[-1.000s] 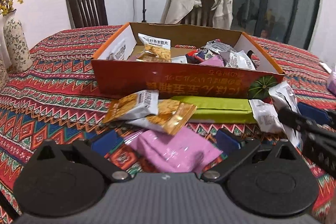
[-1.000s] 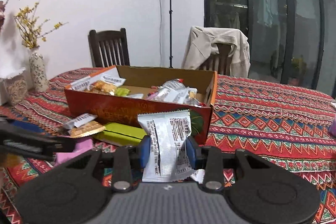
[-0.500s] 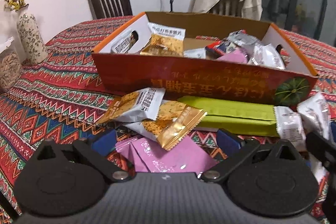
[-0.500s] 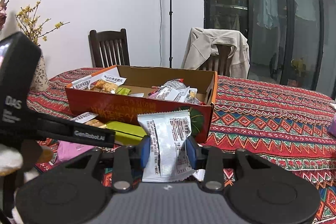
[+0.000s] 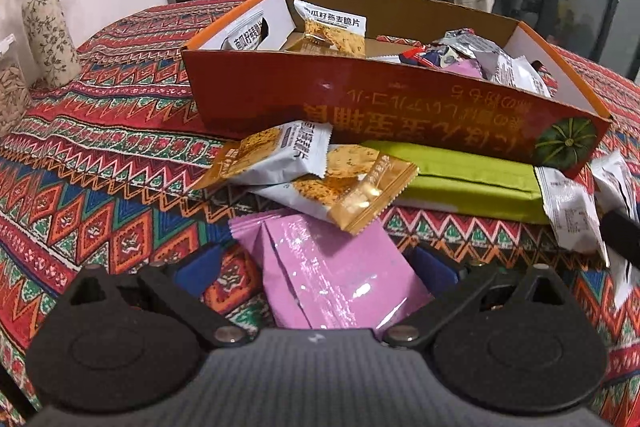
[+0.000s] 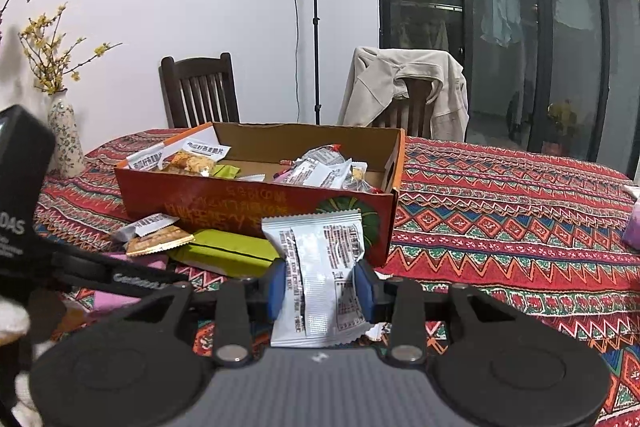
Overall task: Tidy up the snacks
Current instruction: 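Lower the left tool onto a pink packet and close it, then carry both packets into the cardboard box and open both tools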
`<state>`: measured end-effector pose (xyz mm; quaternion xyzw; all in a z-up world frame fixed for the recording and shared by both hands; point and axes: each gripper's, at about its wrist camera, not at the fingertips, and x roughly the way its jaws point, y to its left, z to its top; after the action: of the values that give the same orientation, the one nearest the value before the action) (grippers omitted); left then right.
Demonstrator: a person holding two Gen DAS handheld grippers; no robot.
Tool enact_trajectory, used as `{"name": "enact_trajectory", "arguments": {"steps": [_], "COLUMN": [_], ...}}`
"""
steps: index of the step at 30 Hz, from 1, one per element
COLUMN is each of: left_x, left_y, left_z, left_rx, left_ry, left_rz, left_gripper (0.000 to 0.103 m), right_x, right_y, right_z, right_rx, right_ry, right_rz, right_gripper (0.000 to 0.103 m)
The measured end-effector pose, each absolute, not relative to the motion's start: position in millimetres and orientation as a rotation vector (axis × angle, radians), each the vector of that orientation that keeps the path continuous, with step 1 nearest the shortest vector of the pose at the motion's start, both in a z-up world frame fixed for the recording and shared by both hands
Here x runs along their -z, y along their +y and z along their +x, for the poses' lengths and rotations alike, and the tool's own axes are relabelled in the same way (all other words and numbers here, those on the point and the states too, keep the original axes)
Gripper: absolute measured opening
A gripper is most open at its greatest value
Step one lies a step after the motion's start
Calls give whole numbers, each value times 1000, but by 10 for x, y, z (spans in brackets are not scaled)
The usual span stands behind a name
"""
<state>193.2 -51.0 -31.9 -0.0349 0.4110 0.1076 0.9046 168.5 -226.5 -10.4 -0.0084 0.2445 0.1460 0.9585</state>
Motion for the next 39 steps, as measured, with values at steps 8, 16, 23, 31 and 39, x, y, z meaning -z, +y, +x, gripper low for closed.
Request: {"name": "enact_trajectory", "arguments": {"steps": [8,16,23,31,39], "left_x": [310,256,245,230,104], "left_y": [-348,-163,-107,-25,95], "left_z": [1748,1642,1601,1503,1293], "left_rx": [-157,-107,-56,-41,-43], "left_ry": [846,808,774,757,684], "left_rz": [-45,-39,-45,-64,-71], "left_gripper": [100,70,62,62,62], "right_x": [118,142,145,148,139], "right_y": [-2284,-2267,-2248,-2250,-2229], "right_z": [1704,1723,1711,1709,1683], "right_rx": [-285,-290,-295,-295,-306], "right_ry": [505,516,513,510,492], "right_rz": [-4,-12,-20,-20,-23], "right_gripper": [37,37,37,37,37]}}
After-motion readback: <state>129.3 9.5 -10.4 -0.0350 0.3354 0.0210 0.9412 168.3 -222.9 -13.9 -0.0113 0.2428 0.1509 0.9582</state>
